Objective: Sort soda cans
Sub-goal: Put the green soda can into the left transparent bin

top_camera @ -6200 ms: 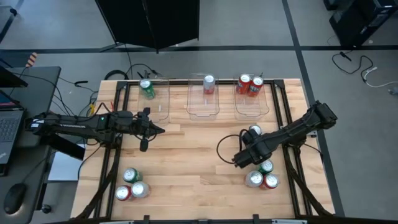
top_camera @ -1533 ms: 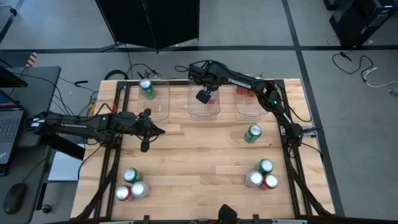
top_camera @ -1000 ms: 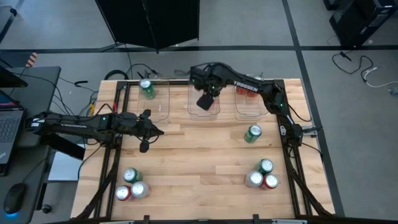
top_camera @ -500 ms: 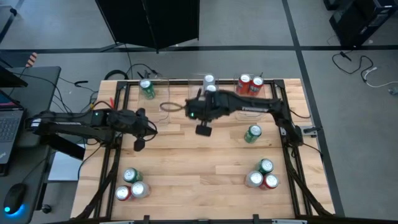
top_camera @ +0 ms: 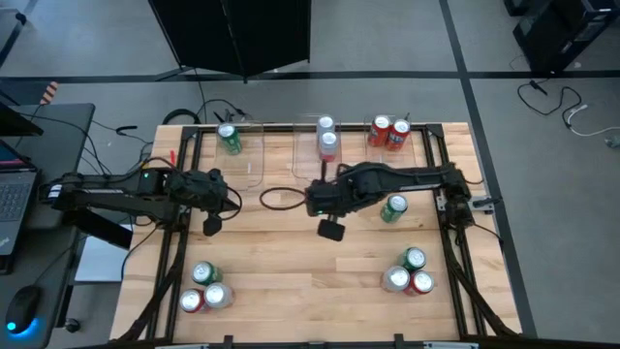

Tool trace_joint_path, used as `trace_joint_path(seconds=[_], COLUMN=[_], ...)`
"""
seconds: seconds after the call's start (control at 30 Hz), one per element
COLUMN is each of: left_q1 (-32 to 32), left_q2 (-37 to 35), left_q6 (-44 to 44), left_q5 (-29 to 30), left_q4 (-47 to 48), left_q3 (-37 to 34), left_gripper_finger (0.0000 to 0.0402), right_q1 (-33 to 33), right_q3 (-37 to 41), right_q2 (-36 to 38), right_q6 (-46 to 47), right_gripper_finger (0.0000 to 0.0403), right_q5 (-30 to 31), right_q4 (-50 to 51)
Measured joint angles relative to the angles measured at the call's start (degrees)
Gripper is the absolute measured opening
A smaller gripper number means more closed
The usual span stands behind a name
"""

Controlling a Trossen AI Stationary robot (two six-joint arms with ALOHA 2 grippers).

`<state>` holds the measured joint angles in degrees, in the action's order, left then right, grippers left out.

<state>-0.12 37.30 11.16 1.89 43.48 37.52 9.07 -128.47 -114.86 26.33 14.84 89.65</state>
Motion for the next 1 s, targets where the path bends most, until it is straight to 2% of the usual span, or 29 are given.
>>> trace_joint_path(seconds=[0.1, 0.3, 0.43, 0.7, 0.83, 1.0], left_q1=[-0.04, -0.04, -0.04, -0.04, -0.04, -0.04], left_q2=[0.02, 0.03, 0.02, 0.24, 0.24, 0.24], left_q6=[-0.05, -0.24, -0.27, -0.19, 0.83, 2.60], left_q5=[-0.11, -0.28, -0.31, -0.35, -0.37, -0.55], left_q4=[-0.30, -0.32, -0.32, -0.37, -0.37, -0.32], left_q3=[0.00, 0.00, 0.00, 0.00, 0.00, 0.00], left_gripper_finger=[0.0002, 0.0002, 0.0002, 0.0002, 0.0002, 0.0002], right_q1=[0.45, 1.43, 3.43, 5.15, 3.97, 2.56], right_q3=[6.21, 25.66, 38.43, 55.46, 60.46, 62.53], right_q2=[3.61, 14.01, 22.30, 36.48, 38.07, 37.03], right_q6=[5.60, 16.02, 21.77, 41.99, 45.09, 44.22], right_gripper_finger=[0.0000, 0.0000, 0.0000, 0.0009, 0.0052, 0.0147], right_q5=[0.82, 2.15, 1.82, 1.17, -3.56, -3.86], right_q4=[0.09, -0.48, -5.81, -7.70, -8.87, -9.34])
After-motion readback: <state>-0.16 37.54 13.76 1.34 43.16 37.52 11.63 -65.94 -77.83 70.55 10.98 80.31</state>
